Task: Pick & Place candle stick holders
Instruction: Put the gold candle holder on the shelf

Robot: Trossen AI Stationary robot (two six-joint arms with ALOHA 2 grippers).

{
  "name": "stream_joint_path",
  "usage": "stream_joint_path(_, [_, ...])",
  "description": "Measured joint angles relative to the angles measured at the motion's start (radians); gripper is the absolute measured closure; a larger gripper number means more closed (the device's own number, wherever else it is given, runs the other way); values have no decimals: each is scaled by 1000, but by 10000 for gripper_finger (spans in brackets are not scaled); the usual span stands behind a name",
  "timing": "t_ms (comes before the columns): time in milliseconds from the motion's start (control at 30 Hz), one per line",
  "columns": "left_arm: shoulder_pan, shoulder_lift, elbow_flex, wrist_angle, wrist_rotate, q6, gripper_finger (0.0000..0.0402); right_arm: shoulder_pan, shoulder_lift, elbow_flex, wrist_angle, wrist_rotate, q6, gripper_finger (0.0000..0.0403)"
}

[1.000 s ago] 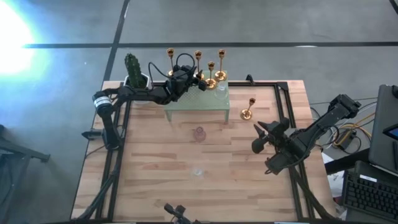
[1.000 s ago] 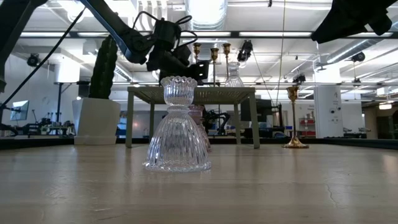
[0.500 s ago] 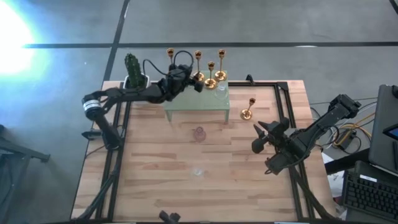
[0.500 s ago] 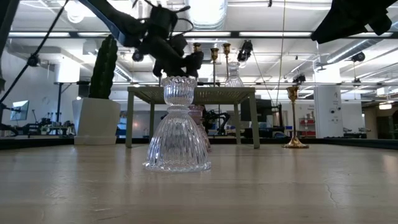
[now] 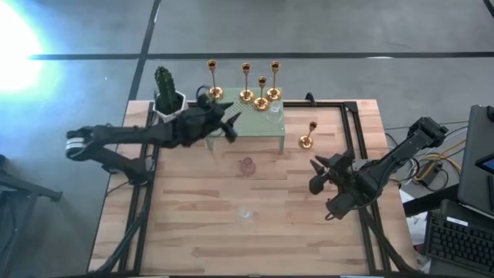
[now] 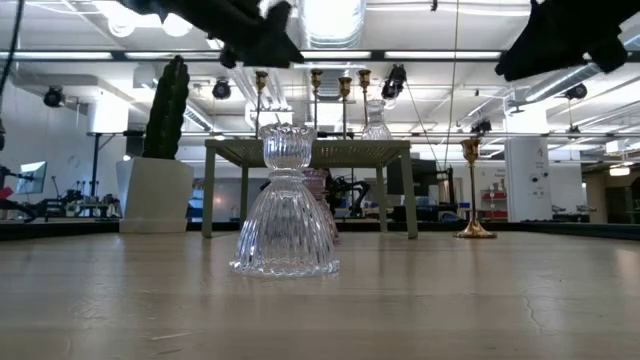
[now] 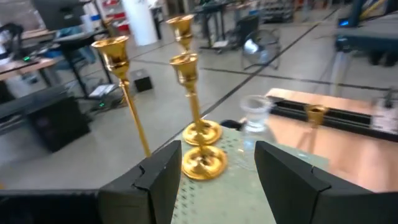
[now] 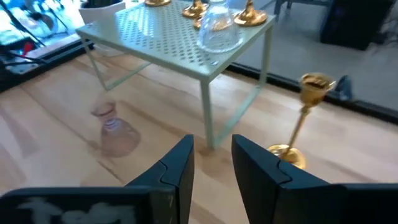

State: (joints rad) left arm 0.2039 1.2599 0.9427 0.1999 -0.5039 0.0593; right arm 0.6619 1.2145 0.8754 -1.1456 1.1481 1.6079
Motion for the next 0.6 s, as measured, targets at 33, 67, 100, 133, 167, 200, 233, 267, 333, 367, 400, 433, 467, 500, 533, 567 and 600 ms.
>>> stream_joint_path(33, [-18, -32, -27, 2, 0, -1, 193, -1, 3, -23, 52, 7, -13, 303])
stream_joint_path(67, [-35, -57, -54, 6, -1, -6, 193, -4, 9, -48, 104, 18, -18, 303])
stream_joint_path(100, [-53, -84, -79, 21, -2, -8, 193, -5, 19, -74, 152, 29, -19, 303])
stream_joint_path(133, [-66, -108, -105, 35, 0, -8, 193, -11, 30, -102, 196, 36, -19, 303])
stream_joint_path(167, [-80, -131, -133, 54, -1, -8, 193, -18, 46, -127, 228, 41, -14, 303])
stream_joint_path(200, [-90, -153, -160, 81, 2, -7, 193, -26, 65, -150, 255, 48, -1, 303])
stream_joint_path(233, [-98, -172, -185, 105, 2, -1, 193, -33, 89, -175, 283, 57, 10, 303])
stream_joint_path(267, [-105, -193, -212, 129, 1, 7, 193, -42, 115, -197, 307, 69, 13, 303])
stream_joint_path(333, [-112, -232, -256, 170, 0, 25, 193, -55, 176, -234, 362, 100, 11, 303])
stream_joint_path(367, [-112, -251, -278, 188, 1, 30, 193, -62, 209, -248, 381, 123, 12, 303])
stream_joint_path(400, [-112, -267, -298, 208, 0, 32, 193, -73, 246, -259, 398, 154, 19, 303])
stream_joint_path(433, [-112, -281, -316, 228, 0, 34, 193, -83, 279, -265, 407, 189, 33, 303])
stream_joint_path(467, [-111, -293, -333, 247, 0, 36, 193, -98, 310, -269, 409, 216, 52, 303])
stream_joint_path(500, [-110, -301, -347, 266, 0, 38, 193, -117, 346, -271, 409, 236, 75, 303])
stream_joint_path(533, [-109, -310, -359, 286, 0, 38, 193, -138, 377, -272, 409, 243, 100, 303])
stream_joint_path(567, [-109, -317, -372, 307, -1, 44, 193, -160, 406, -272, 412, 242, 124, 303])
stream_joint_path(600, [-109, -320, -382, 330, -2, 47, 193, -183, 434, -272, 412, 242, 147, 303])
